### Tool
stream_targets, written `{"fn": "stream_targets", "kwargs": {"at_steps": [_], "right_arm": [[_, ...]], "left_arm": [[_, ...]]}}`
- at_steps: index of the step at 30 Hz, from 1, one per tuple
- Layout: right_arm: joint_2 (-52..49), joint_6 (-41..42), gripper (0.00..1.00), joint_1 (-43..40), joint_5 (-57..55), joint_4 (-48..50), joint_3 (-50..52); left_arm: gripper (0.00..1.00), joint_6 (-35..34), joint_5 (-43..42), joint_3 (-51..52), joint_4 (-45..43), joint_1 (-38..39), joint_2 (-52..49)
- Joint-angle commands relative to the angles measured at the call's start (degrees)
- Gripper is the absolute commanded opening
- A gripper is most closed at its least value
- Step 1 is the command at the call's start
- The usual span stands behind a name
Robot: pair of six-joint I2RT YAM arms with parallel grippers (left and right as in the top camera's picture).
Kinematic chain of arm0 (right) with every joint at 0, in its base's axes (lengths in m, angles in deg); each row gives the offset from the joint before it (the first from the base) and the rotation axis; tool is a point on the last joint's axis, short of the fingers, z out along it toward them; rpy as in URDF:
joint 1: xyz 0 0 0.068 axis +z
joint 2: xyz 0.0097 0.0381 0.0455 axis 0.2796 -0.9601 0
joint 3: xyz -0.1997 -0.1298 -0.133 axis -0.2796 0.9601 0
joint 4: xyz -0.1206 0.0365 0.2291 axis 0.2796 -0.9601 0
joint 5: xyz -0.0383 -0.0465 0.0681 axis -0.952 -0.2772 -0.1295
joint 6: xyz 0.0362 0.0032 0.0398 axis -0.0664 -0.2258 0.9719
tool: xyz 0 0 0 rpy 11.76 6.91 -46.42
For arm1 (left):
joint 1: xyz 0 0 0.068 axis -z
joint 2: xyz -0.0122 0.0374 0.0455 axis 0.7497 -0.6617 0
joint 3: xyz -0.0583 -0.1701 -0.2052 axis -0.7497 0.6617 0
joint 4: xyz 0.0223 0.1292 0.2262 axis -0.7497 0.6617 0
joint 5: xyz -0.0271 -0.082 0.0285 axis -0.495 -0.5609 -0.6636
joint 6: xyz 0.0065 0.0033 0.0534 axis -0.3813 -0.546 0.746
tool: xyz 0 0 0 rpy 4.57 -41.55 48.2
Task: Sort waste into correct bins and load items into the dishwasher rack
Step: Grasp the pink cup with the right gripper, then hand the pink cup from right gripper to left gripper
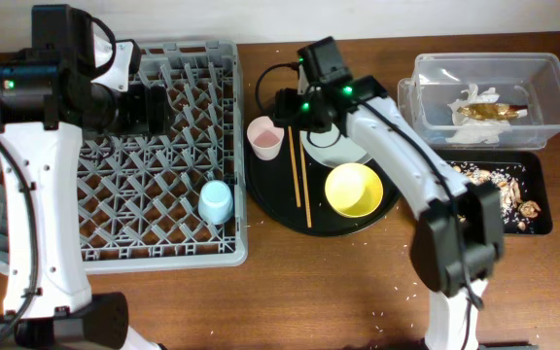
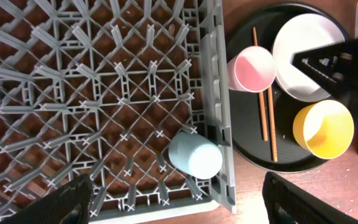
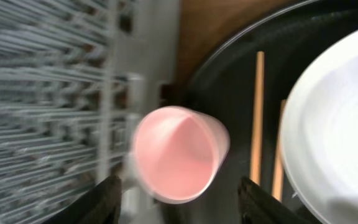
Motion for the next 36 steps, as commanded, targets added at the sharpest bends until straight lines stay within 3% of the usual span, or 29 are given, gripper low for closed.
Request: {"fn": "stream_targets", "kwargs": {"at_steps": [1, 9, 11, 12, 13, 14, 18, 22, 23, 28, 31, 36], "right_arm": [[-3.63, -0.66, 0.56, 0.55, -6.93, -1.36, -2.38], [-9.53, -2.14, 0.51, 2.86, -6.38, -1.60, -2.38], [-9.62, -2.12, 0.40, 3.17, -6.97, -1.81, -2.38], [-9.62, -2.12, 0.29, 3.15, -6.93, -1.97, -2.38], [-9.51, -2.10, 0.12, 2.75, -6.88, -2.49, -2.40], [-9.11, -2.10, 0.04, 2.19, -6.69, -3.34, -2.40], [-4.68, -2.19, 0.04, -2.01, -1.42, -9.20, -2.40], [3.43, -10.99, 0.04, -9.66, 24.30, -11.78, -2.40], [4.44, -12.15, 0.04, -10.64, 28.79, -11.76, -2.40], [6.43, -20.04, 0.04, -11.89, 48.89, -13.27, -2.16], [6.43, -21.99, 0.04, -10.19, 53.42, -13.14, -1.73], [6.40, -22.03, 0.04, -7.72, 54.27, -11.54, -1.73]], "left_arm": [[0.87, 0.02, -1.27, 0.07, -0.04, -0.39, -0.85], [0.87, 0.02, -1.27, 0.07, -0.07, -0.39, -0.85], [0.86, 0.02, -1.29, 0.07, -0.07, -0.39, -0.85], [0.86, 0.02, -1.27, 0.07, -0.04, -0.39, -0.85], [0.86, 0.02, -1.29, 0.07, -0.04, -0.39, -0.85], [0.86, 0.02, -1.29, 0.07, -0.04, -0.39, -0.85], [0.86, 0.00, -3.45, 0.17, -0.07, -0.39, -0.85], [0.87, 1.14, -16.85, 2.49, -2.25, -0.37, -0.85], [0.92, 2.58, -20.83, 3.50, -3.15, -0.37, -0.85], [0.99, 6.34, -44.17, 14.71, -11.28, -0.39, -0.90], [0.99, 7.30, -60.00, 23.41, -19.28, -0.39, -0.90], [0.99, 7.28, -74.69, 32.09, -28.46, -0.39, -0.92]]}}
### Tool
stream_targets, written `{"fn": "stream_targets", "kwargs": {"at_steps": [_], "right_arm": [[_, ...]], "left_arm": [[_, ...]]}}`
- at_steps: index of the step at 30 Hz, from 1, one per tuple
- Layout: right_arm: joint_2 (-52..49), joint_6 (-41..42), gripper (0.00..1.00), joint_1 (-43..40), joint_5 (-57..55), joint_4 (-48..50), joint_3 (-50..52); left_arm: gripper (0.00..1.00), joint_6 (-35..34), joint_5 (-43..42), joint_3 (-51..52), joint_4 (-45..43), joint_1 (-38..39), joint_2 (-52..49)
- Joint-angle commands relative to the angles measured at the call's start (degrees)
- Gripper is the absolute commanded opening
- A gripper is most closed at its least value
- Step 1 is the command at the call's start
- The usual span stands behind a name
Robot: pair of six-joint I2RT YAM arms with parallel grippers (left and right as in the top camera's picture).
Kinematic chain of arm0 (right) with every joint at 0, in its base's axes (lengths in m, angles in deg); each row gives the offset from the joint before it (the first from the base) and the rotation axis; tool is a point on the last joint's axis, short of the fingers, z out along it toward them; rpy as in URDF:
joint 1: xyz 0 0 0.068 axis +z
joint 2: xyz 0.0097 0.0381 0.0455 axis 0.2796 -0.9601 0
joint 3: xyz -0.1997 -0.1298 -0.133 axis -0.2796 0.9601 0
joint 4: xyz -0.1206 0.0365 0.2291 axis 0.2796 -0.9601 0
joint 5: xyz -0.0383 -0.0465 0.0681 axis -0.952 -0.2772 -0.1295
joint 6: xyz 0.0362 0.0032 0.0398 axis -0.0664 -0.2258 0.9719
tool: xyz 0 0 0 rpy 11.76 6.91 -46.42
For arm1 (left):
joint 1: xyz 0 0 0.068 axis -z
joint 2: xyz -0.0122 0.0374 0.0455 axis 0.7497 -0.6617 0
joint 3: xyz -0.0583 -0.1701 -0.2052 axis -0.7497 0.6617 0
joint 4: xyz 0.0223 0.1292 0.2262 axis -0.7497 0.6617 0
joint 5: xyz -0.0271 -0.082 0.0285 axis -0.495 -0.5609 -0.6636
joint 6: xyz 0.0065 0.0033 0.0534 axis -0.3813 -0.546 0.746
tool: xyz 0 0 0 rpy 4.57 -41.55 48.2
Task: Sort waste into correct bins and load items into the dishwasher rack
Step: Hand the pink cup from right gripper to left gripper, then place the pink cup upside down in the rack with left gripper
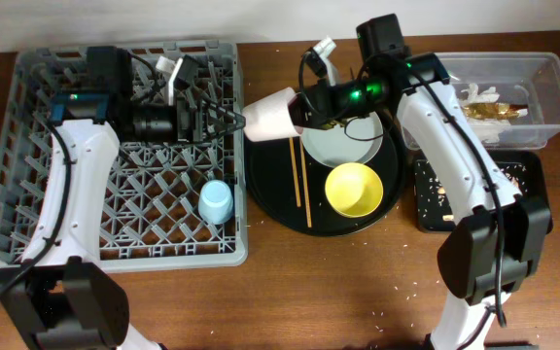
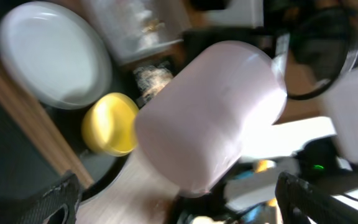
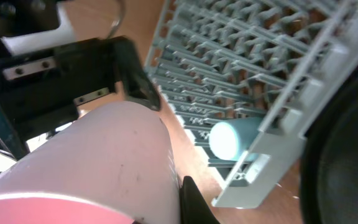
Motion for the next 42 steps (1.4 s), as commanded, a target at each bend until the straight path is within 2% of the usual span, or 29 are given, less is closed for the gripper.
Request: {"fn": "stream_targets", "kwargs": {"at_steps": [1, 2, 8, 9, 16, 18, 19, 22, 23, 28, 31, 35, 37, 39, 40, 42], "right_arm": [[0.04, -0.72, 0.04, 2.54, 3.37, 2.43, 0.17], [0.02, 0.31, 0.04, 3.48, 2.99, 4.00, 0.17], [-0.20, 12.28, 0.04, 8.31, -4.02, 16.94, 0.17], [-0.33, 13.29, 0.04, 8.85, -4.98, 18.03, 0.17], [-0.42, 13.25, 0.04, 9.66, -8.55, 17.66, 0.37], [-0.42, 13.22, 0.09, 9.66, -8.55, 17.18, 0.37], [-0.42, 13.20, 0.15, 9.66, -8.57, 16.76, 0.37], [-0.42, 12.72, 0.51, 9.66, -10.62, 14.43, 0.37], [-0.42, 12.70, 0.58, 9.55, -11.76, 13.70, 0.37], [-0.42, 12.52, 0.63, 5.40, -12.98, 10.82, 0.37], [-0.39, 10.82, 0.64, 2.34, -16.63, 6.12, 0.37], [-0.39, 8.09, 0.65, -0.68, -24.94, -1.31, 0.37], [-0.42, 7.61, 0.65, -1.01, -29.62, -4.22, 0.37], [-0.42, 7.58, 0.65, -0.90, -32.20, -5.73, 0.37], [-0.42, 7.58, 0.65, -0.90, -33.64, -6.71, 0.37], [-0.42, 7.58, 0.65, -0.90, -35.17, -7.78, 0.37]], "left_arm": [[0.99, 1.40, -16.57, 4.33, -3.91, -0.35, 0.07], [0.98, 1.40, -18.67, 5.09, -4.85, -0.35, 0.07], [0.89, 1.36, -18.67, 5.35, -4.83, 0.46, 0.07], [0.80, 1.36, -18.67, 5.35, -4.79, 0.59, 0.07], [0.60, 1.36, -18.67, 5.35, -4.68, 0.57, 0.07], [0.57, 1.36, -18.67, 5.35, -4.70, 0.52, 0.07], [0.56, 1.36, -18.67, 5.35, -4.72, 0.48, 0.07], [0.51, 1.36, -18.64, 5.33, -4.74, -0.42, 0.07], [0.50, 1.36, -18.64, 5.33, -4.74, -0.90, 0.07], [0.48, 1.38, -15.47, 5.33, -5.14, -6.40, 0.44], [0.48, 1.31, -4.74, 5.16, -5.09, -9.40, 2.40], [0.49, -2.84, 20.76, 3.45, -4.87, -8.55, 7.65], [0.49, -2.84, 36.17, 2.80, -4.63, -4.76, 10.29], [0.49, -2.84, 47.58, 2.80, -3.93, -0.79, 10.67], [0.49, -2.82, 57.05, 2.95, -3.15, 3.34, 10.05], [0.49, -2.82, 64.76, 2.95, -2.69, 7.63, 8.61]]}}
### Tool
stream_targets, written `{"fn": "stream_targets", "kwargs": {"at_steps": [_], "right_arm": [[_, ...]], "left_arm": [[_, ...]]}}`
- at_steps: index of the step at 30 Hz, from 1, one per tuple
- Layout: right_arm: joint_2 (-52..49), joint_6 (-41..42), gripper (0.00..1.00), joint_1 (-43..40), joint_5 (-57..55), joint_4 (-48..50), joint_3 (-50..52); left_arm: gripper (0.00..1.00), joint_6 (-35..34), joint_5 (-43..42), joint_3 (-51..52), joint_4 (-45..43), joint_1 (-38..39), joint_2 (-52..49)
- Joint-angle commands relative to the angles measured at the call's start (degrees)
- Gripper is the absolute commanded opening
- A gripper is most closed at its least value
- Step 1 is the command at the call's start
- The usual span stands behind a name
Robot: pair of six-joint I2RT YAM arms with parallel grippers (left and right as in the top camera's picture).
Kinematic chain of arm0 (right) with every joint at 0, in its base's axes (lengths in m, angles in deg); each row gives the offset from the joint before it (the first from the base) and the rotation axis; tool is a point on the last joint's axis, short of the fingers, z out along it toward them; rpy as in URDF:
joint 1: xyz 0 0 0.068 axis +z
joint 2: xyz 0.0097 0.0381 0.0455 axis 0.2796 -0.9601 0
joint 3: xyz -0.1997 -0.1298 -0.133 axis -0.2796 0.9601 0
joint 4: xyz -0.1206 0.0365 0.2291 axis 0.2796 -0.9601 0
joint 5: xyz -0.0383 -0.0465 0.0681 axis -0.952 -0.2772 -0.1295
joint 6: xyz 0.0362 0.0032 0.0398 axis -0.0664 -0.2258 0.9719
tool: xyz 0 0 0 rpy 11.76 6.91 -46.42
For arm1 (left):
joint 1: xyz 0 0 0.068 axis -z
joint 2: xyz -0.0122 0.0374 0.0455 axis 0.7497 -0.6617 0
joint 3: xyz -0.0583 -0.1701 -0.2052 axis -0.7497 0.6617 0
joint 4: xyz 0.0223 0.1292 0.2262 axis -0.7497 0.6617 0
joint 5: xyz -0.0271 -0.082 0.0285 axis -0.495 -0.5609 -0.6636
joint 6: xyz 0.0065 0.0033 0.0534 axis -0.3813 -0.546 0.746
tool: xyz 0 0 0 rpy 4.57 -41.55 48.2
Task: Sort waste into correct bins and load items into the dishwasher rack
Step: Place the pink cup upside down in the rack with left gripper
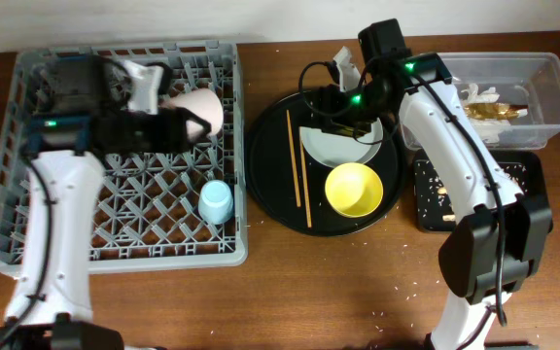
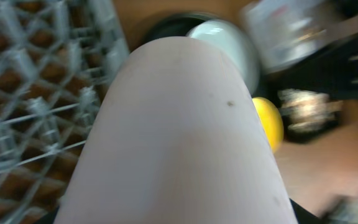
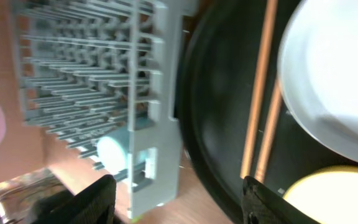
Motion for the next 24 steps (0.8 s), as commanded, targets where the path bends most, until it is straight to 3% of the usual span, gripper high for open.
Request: {"fn": "stream_targets", "kwargs": {"at_steps": [1, 5, 17, 18, 19, 24], "right_arm": [[-0.37, -1.16, 0.65, 0.26, -6.36, -1.88, 0.20], [-0.37, -1.64, 0.65, 0.26, -9.25, -4.83, 0.20], [-0.37, -2.27, 0.65, 0.26, -10.21, -6.23, 0.20], [-0.37, -2.29, 0.65, 0.26, -10.21, -6.25, 0.20], [-0.37, -2.51, 0.65, 0.26, -10.21, -6.29, 0.20], [-0.35, -3.74, 0.65, 0.26, -10.64, -6.67, 0.20]], "left_arm": [[0.49, -0.44, 27.61, -0.55, 0.87, 8.70, -2.40], [0.49, -3.04, 38.51, -0.55, 1.40, 13.60, -7.76], [0.50, -4.35, 32.57, -0.55, 1.36, 13.81, -19.19], [0.60, -4.35, 32.59, -0.55, 1.36, 13.81, -20.00], [0.64, -4.35, 32.59, -0.55, 1.33, 13.79, -20.44], [0.77, -4.35, 32.72, -1.77, 1.73, 13.46, -21.11]]}}
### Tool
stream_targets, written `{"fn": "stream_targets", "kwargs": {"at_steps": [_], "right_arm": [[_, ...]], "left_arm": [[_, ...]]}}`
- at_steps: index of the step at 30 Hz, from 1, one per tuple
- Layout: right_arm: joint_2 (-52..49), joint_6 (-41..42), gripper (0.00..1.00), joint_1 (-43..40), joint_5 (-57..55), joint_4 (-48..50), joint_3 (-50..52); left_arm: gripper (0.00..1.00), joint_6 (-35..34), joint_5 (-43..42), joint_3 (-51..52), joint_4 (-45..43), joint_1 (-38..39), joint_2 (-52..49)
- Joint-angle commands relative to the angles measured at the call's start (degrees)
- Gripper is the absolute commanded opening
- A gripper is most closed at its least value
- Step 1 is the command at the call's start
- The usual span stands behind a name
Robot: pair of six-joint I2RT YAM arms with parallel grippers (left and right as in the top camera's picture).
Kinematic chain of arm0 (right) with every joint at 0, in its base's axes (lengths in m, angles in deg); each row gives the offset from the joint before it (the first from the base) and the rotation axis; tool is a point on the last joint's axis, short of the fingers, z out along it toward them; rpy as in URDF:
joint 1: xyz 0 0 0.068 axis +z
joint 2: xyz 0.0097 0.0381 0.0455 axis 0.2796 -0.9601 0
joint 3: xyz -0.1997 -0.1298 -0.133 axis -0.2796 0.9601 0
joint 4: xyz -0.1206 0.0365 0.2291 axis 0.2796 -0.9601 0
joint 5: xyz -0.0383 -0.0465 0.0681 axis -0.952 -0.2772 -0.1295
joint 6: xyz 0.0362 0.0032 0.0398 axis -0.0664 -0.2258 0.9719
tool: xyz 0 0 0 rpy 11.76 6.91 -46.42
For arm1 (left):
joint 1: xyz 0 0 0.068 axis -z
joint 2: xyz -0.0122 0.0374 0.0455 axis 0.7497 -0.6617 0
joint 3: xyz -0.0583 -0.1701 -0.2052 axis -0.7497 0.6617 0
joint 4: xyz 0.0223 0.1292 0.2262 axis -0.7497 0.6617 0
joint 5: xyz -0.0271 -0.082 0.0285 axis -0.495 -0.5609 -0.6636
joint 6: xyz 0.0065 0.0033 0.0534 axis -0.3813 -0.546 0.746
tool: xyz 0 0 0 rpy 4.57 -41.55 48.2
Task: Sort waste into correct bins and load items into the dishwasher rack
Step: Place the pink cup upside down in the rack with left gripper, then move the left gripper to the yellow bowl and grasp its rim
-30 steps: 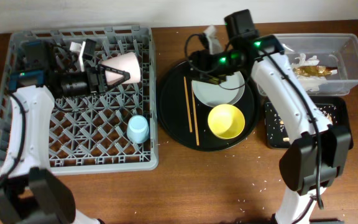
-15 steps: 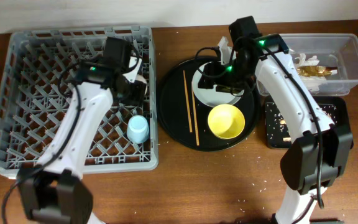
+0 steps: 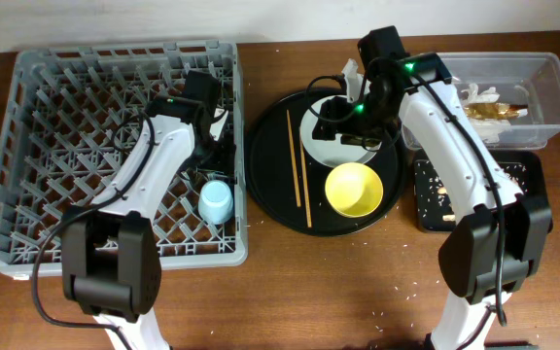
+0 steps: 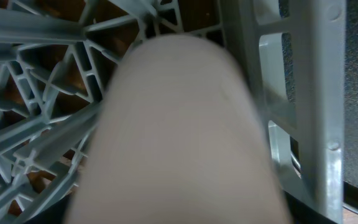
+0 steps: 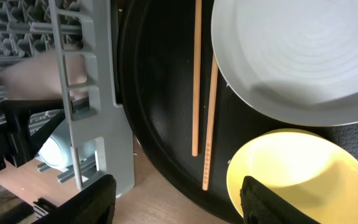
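Observation:
A pale pink cup (image 4: 179,124) fills the left wrist view, blurred, low among the tines of the grey dishwasher rack (image 3: 37,194) and against its right wall (image 4: 303,93). My left gripper (image 3: 207,154) is shut on it, with the fingers hidden behind the cup. Through the rack wall the cup shows as a pink blur (image 5: 36,78). A light blue cup (image 3: 215,201) sits upside down in the rack just in front. My right gripper (image 5: 182,205) hangs open over the black round tray (image 3: 265,190), which holds a white plate (image 5: 297,56), a yellow bowl (image 5: 291,180) and two chopsticks (image 5: 196,81).
A clear plastic bin (image 3: 489,97) with paper and wrapper waste stands at the back right. A black rectangular tray (image 3: 499,194) with food scraps lies in front of it. Brown tabletop runs along the front.
My left gripper has moved with the pink cup from above the rack's back middle to low at the rack's right wall. The right gripper stays open over the tray, shifted slightly.
The pink cup stood upright on the tray's left edge with my right gripper open over it. Then the right gripper held it in the air by the rack, facing the open left gripper. Then the left gripper held it over the rack, and now down inside it.

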Motion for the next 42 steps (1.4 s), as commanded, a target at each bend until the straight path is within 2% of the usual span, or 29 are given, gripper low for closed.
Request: {"fn": "stream_targets", "kwargs": {"at_steps": [1, 7, 11, 14, 15, 19, 26, 30, 36, 38, 40, 42], "right_arm": [[-0.26, -1.68, 0.58, 0.17, -1.14, -0.94, 0.17], [7.76, -3.15, 0.56, -1.20, -7.17, -3.82, -1.60], [18.53, -2.97, 0.59, -5.07, -13.40, -11.76, -1.62], [21.59, -2.95, 0.64, -6.95, -14.43, -16.28, -1.62], [21.62, -2.93, 0.66, -7.15, -15.80, -18.01, -1.60], [21.00, -2.91, 0.68, -7.30, -18.71, -18.38, 2.99], [21.00, 0.04, 0.68, -7.28, -18.47, -5.44, 20.35], [21.00, 1.60, 0.68, -7.23, -18.05, 1.14, 27.39], [21.09, 4.11, 0.68, -8.15, -17.97, 3.21, 27.41], [21.84, 4.61, 0.68, -10.58, -15.98, 2.56, 25.57], [22.75, 4.61, 0.68, -12.76, -15.45, 1.07, 23.43], [24.11, 4.61, 0.68, -15.63, -15.50, -0.48, 21.40]], "left_arm": [[0.79, -0.37, -0.66, -3.17, 1.42, -0.63, -0.42], [0.78, -1.03, -0.94, -21.81, 16.33, -1.49, -0.42], [0.78, -3.48, -6.99, -36.22, 27.67, -1.05, -0.24], [0.78, -4.17, -12.70, -39.43, 31.65, -0.66, -0.07], [0.75, -4.20, -13.99, -39.45, 32.44, -0.24, -0.02], [0.72, -5.73, -14.56, -39.34, 34.18, 2.16, -0.04], [0.73, -5.75, -14.19, -38.21, 29.16, 6.32, -0.26], [0.73, -8.79, -14.19, -33.64, 23.71, 8.96, -0.55], [0.72, -16.70, -14.23, -21.42, 9.77, 13.88, -1.51], [0.72, -19.19, -14.36, -16.26, 2.23, 16.70, -2.14], [0.70, -19.61, -14.29, -13.33, -3.48, 19.39, -3.45], [0.68, -20.20, -14.08, -12.87, -5.38, 21.24, -5.38]]}}
